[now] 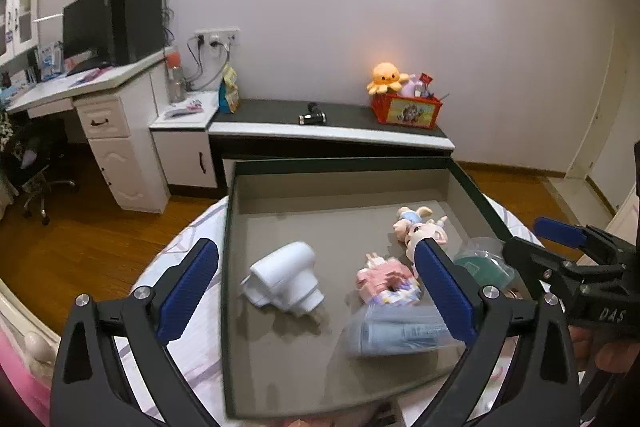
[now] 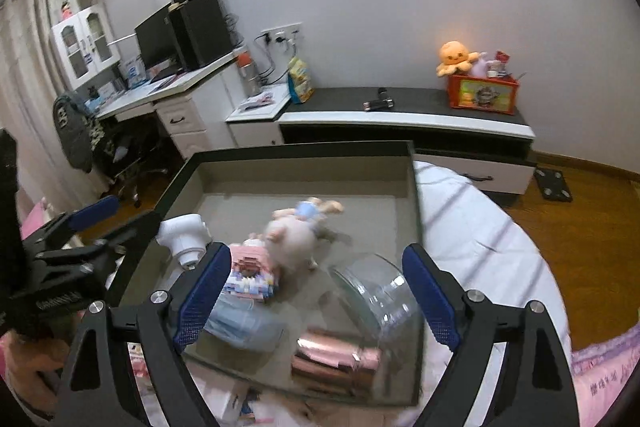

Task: Organize rigid objects
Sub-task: 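Lower the block figure and pig doll into the box and release both, then withdraw both tools from the box back over the bed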

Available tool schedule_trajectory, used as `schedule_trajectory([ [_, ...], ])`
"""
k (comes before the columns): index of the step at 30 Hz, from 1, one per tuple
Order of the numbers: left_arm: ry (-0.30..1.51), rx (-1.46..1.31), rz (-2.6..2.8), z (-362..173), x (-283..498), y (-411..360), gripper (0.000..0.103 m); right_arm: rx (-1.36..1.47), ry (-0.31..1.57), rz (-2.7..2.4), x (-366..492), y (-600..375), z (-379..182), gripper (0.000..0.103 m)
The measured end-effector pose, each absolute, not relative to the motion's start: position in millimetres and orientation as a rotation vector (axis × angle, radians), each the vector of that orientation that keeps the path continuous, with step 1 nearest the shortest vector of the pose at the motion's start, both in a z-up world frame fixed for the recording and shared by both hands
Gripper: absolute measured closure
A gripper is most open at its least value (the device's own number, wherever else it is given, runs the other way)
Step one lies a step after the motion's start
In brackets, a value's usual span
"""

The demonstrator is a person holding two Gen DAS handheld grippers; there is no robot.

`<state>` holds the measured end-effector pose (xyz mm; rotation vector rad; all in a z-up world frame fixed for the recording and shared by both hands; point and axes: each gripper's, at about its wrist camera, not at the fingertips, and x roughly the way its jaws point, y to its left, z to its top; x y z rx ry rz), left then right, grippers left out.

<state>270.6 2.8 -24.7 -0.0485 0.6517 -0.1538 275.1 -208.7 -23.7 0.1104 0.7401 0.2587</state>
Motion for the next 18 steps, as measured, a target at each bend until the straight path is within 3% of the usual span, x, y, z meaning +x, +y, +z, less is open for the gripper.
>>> schedule_trajectory([
  [2,0.633,-0.052,-0.151,-20.7,255.6,6.3,0.002,0.12,0.725,0.246,260.2,-212.1,-20.2,0.011],
  [3,0.622,-0.051,-0.15,-18.7,245.9,8.1,0.001,0.124,0.718,0.243,254.2,-211.9,-18.1,0.0],
  [18,0.529,-0.053,-0.12,-0.5,117.2,23.0,0.0,0.145,0.604,0.253,140.9,-207.6,3.9,0.0],
])
